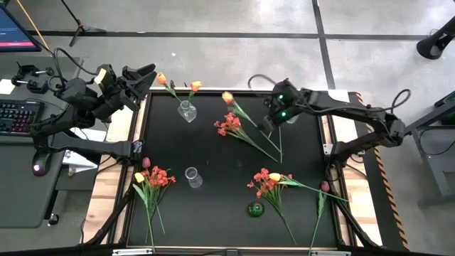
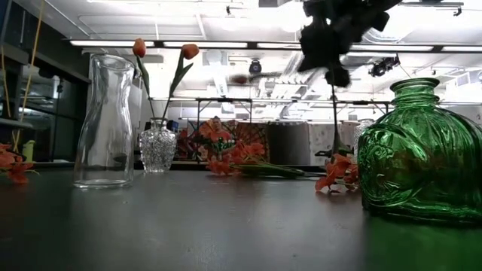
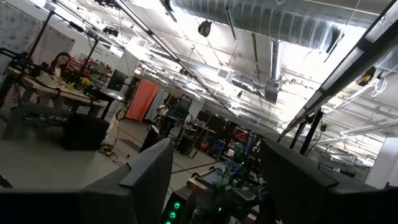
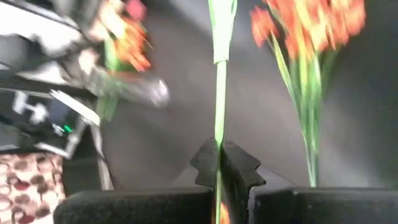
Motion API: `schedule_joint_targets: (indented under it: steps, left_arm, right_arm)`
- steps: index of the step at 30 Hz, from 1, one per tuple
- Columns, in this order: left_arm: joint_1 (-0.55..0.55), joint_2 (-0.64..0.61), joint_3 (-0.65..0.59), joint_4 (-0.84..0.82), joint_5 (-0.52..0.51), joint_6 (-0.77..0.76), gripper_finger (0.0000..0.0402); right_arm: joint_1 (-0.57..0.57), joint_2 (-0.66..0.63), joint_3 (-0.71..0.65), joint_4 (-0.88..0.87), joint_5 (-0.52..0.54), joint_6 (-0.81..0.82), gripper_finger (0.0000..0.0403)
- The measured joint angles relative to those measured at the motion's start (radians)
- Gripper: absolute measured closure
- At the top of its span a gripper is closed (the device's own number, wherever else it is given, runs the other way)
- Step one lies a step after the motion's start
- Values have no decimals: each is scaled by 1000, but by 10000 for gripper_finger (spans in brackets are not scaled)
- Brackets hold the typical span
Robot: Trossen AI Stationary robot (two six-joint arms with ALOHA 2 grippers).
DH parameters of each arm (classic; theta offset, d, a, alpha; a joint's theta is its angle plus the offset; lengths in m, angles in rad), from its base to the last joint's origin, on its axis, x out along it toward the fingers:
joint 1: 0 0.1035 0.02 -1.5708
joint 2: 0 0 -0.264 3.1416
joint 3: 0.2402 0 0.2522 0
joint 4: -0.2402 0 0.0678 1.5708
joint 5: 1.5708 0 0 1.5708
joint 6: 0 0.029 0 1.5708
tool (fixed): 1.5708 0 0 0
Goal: Sort flowers into vase by color
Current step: Put the orange flower into the top left transparent vase
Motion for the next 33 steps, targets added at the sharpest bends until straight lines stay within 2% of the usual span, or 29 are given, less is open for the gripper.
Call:
schedule_joint_targets:
  steps: [5, 10, 13, 18, 21, 23, 27, 31, 33]
  left_arm:
    - [0, 0, 0, -1, 0, 0, 172]
    - [0, 0, 0, -13, -11, 0, 172]
    - [0, 0, 0, -16, -31, 0, 172]
    - [0, 0, 0, -10, -39, -9, 172]
    - [0, 0, 0, 11, -23, -18, 172]
    - [0, 0, 0, 28, -9, -19, 172]
    - [0, 0, 0, 46, -7, -19, 172]
    - [0, -1, 0, 46, -7, -20, 172]
    - [0, -5, 0, 45, -6, -20, 172]
  right_arm:
    - [-10, -4, 1, 295, -29, 27, 403]
    - [11, 53, 1, 621, -16, 14, 403]
    - [16, 126, 1, 941, 31, 8, 403]
    - [14, 306, 4, 1652, 135, 14, 403]
    - [19, 414, 55, 1879, 161, 15, 403]
    - [31, 473, 113, 1873, 130, 22, 403]
    - [90, 573, 255, 1748, 86, -39, 403]
    - [158, 619, 392, 1544, 111, -232, 403]
    - [196, 624, 445, 1388, 171, -367, 403]
